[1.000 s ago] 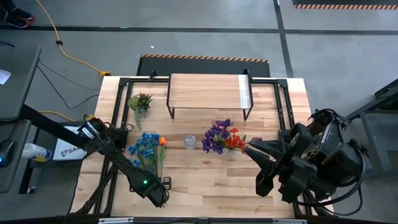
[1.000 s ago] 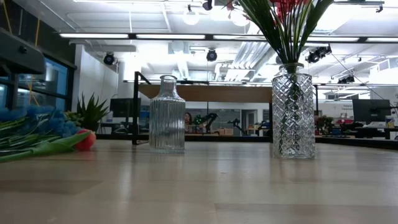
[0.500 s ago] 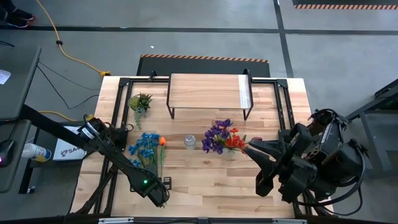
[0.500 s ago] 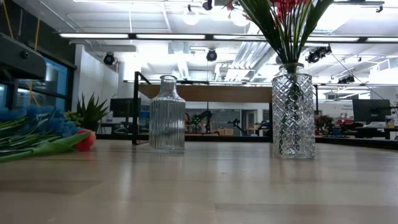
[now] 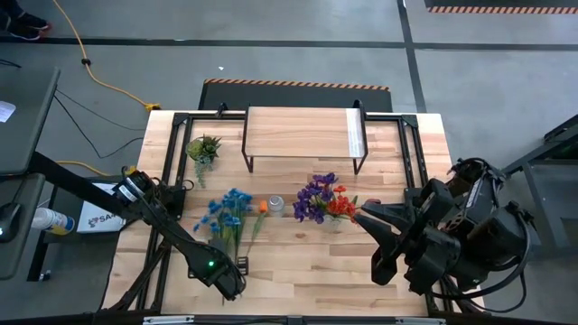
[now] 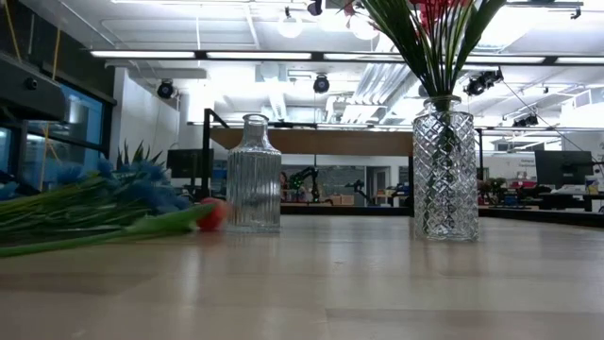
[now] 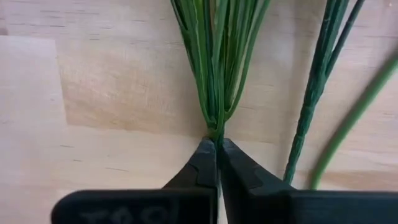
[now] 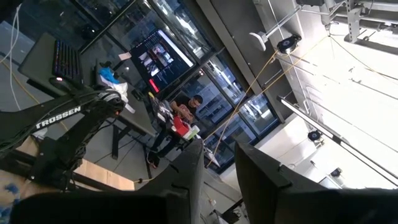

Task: Pick and place flowers into a vace then onto a shelf
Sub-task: Put the left blue flowers into the left transparent flower vase

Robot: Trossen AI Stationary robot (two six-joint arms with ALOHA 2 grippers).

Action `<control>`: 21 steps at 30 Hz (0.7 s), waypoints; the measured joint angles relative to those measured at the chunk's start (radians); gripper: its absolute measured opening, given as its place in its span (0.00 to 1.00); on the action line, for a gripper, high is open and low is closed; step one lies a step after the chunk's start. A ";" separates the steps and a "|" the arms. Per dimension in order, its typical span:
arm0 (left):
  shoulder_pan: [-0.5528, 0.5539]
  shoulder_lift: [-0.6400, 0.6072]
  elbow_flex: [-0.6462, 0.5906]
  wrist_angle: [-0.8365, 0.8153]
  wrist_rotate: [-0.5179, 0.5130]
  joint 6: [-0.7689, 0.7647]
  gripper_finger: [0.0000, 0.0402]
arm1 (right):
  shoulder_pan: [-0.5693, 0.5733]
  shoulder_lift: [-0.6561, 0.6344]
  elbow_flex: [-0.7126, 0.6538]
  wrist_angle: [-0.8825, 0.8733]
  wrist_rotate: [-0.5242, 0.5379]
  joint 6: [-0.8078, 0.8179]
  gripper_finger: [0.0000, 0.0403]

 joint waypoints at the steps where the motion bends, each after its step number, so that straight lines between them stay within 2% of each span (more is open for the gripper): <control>1: 0.000 0.000 0.000 0.000 0.003 0.000 0.09 | 0.000 0.000 0.000 0.000 0.000 0.000 0.21; 14: -0.003 0.001 0.001 -0.006 0.021 -0.004 0.09 | 0.000 0.000 0.000 0.000 0.000 0.000 0.21; 19: -0.018 -0.025 0.000 -0.012 -0.011 -0.011 0.09 | 0.000 0.000 0.000 0.000 0.000 0.000 0.21; 21: -0.022 -0.034 0.004 -0.076 -0.002 -0.012 0.09 | -0.003 0.000 0.000 0.000 0.000 0.000 0.21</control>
